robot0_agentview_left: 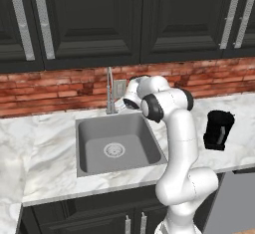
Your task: Turn on the sink faucet and place the jug under the water for a few seconds to fill it up.
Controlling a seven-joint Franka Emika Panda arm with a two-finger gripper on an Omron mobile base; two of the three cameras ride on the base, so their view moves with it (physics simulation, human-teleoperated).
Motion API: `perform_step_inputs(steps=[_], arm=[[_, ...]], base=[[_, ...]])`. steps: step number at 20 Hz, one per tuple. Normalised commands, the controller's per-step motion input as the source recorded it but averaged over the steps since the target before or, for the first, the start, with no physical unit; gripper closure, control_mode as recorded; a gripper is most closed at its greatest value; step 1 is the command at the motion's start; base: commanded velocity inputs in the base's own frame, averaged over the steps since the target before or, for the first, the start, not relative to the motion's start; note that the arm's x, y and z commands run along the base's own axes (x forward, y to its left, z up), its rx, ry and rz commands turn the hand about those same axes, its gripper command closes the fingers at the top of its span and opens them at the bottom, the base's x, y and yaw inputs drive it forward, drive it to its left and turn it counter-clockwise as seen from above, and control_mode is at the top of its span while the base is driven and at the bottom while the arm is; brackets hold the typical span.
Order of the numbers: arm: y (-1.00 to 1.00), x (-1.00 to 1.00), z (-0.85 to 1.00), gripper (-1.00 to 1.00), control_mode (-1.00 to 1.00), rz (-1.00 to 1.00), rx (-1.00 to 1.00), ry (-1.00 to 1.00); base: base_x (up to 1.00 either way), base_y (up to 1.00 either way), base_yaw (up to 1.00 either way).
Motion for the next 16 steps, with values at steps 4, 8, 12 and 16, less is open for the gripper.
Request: perform_step_inputs(steps=[4, 8, 12, 16], arm=[[-0.17, 0.42, -0.1, 1.0, -1.0, -0.15, 0.04, 0.08], [-0.26, 0.41, -0.12, 1.0, -1.0, -0.14, 0.06, 0.09], [-0.31, 0.42, -0.14, 1.0, -1.0, -0.15, 0.09, 0.08], [-0.38, 0.42, -0.2, 1.0, -1.0, -0.17, 0.11, 0.09]], base=[[0.0, 0.0, 0.0], [0.0, 0.0, 0.0], [0.0, 0.0, 0.0], [0.0, 0.0, 0.0]])
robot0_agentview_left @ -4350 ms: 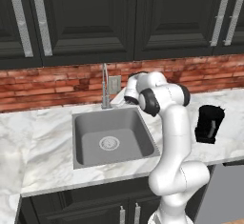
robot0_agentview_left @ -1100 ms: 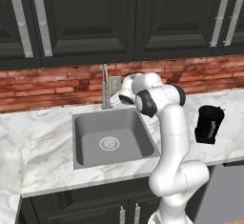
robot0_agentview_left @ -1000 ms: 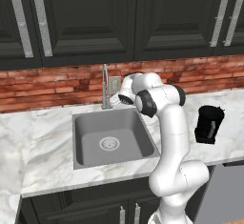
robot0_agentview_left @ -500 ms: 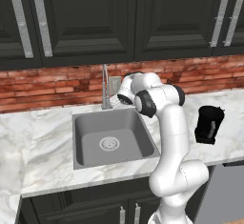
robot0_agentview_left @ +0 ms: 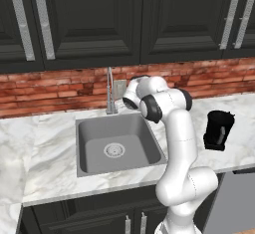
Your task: Turn on the sink faucet and place the jug under the water for a few seconds to fill it up.
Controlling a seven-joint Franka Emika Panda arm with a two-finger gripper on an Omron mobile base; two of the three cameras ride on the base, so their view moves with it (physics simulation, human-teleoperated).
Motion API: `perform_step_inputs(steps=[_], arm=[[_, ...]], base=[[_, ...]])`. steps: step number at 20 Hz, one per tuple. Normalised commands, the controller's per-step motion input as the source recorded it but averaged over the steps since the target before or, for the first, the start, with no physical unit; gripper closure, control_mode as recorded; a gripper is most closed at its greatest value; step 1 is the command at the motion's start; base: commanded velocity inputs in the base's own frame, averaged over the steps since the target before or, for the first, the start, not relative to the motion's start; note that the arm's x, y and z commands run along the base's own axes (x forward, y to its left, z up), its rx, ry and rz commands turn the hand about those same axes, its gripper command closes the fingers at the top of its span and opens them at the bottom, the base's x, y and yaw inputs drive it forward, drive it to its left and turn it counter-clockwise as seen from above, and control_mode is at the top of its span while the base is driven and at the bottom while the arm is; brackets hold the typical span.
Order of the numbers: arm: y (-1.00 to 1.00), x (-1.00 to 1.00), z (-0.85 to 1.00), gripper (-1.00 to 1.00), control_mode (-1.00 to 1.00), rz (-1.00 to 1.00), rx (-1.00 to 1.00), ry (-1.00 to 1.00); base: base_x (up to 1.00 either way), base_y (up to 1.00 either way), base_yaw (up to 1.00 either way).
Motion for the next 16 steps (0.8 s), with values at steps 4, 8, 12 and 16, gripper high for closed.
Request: perform_step_inputs(steps=[4, 8, 12, 16], arm=[[-0.41, 0.4, -0.23, 1.0, -1.0, -0.17, 0.1, 0.1], [-0.39, 0.38, -0.28, 1.0, -1.0, -0.16, 0.1, 0.1], [-0.42, 0.35, -0.3, 1.0, -1.0, -0.15, 0.1, 0.1], [-0.52, 0.35, -0.3, 1.0, -1.0, -0.12, 0.1, 0.1]], base=[[0.0, 0.0, 0.0], [0.0, 0.0, 0.0], [0.0, 0.0, 0.0], [0.0, 0.0, 0.0]])
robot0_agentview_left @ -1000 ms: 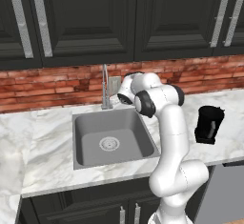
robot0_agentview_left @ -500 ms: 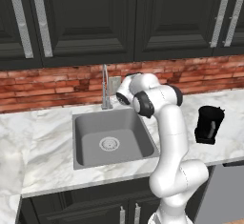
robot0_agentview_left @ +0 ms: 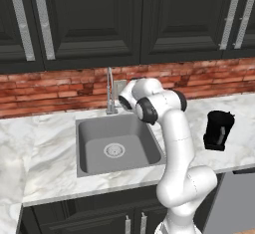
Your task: Turn on the sink faucet and place the jug under the water for a few seconds to fill it up.
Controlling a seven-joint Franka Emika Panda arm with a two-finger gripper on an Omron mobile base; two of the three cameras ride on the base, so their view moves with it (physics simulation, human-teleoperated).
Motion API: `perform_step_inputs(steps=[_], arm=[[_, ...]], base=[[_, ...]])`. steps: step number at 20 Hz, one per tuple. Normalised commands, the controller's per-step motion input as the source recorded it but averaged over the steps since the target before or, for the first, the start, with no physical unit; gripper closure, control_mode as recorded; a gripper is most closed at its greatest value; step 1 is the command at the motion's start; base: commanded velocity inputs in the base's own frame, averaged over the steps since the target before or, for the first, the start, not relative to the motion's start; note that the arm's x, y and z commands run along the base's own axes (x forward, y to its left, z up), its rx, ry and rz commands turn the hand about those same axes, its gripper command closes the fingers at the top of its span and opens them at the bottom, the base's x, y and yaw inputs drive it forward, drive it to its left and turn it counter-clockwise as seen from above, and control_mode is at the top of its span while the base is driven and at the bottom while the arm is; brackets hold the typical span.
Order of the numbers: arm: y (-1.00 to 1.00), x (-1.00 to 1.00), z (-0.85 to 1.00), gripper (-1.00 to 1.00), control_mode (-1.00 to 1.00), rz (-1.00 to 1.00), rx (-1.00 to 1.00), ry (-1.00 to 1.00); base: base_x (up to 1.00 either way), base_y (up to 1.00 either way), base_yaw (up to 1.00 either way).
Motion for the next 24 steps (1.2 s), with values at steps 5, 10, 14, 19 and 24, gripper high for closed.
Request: perform_step_inputs(steps=[5, 10, 14, 19, 24], arm=[[-0.64, 0.33, -0.3, 1.0, -1.0, -0.09, 0.11, 0.1], [-0.81, 0.31, -0.36, 1.0, -1.0, -0.04, 0.13, 0.08], [-0.81, 0.28, -0.36, 1.0, -1.0, -0.04, 0.13, 0.08], [-0.8, 0.27, -0.38, 1.0, -1.0, -0.04, 0.13, 0.09], [-0.8, 0.22, -0.38, 1.0, -1.0, -0.04, 0.13, 0.1]], base=[[0.0, 0.0, 0.0], [0.0, 0.0, 0.0], [0.0, 0.0, 0.0], [0.0, 0.0, 0.0], [0.0, 0.0, 0.0]])
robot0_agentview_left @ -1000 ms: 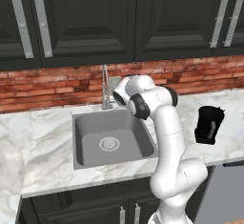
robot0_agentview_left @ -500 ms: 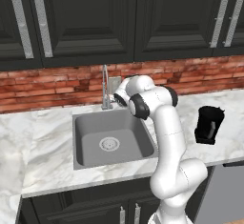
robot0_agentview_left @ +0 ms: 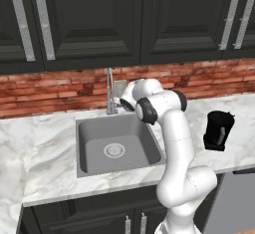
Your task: Turn on the sink faucet and place the jug under the water for a few seconds to fill it up.
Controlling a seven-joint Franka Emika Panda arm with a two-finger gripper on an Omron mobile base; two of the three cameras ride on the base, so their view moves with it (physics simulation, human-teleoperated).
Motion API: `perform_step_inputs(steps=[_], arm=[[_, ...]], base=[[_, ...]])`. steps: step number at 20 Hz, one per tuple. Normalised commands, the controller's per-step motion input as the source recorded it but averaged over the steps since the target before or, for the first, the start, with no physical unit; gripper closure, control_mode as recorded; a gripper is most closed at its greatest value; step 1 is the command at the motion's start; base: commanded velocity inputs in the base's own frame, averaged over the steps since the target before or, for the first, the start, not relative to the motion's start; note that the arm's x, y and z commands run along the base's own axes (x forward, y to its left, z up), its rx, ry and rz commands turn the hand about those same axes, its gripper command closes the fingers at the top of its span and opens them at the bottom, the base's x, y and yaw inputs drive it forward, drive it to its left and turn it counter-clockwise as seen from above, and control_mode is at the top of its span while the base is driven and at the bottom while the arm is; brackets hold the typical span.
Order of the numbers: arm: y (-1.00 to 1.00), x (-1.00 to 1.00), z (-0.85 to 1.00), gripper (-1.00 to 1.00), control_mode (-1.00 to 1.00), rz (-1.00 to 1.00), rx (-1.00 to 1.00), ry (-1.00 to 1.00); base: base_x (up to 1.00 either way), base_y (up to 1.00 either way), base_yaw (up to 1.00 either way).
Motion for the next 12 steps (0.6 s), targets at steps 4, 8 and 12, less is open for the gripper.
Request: perform_step_inputs(steps=[4, 8, 12], arm=[[-0.8, 0.2, -0.39, 1.0, -1.0, -0.04, 0.14, 0.1], [-0.83, 0.17, -0.42, 1.0, -1.0, -0.05, 0.15, 0.1], [-0.88, 0.12, -0.49, 1.0, -1.0, -0.08, 0.14, 0.1]], base=[[0.0, 0.0, 0.0], [0.0, 0.0, 0.0], [0.0, 0.0, 0.0]])
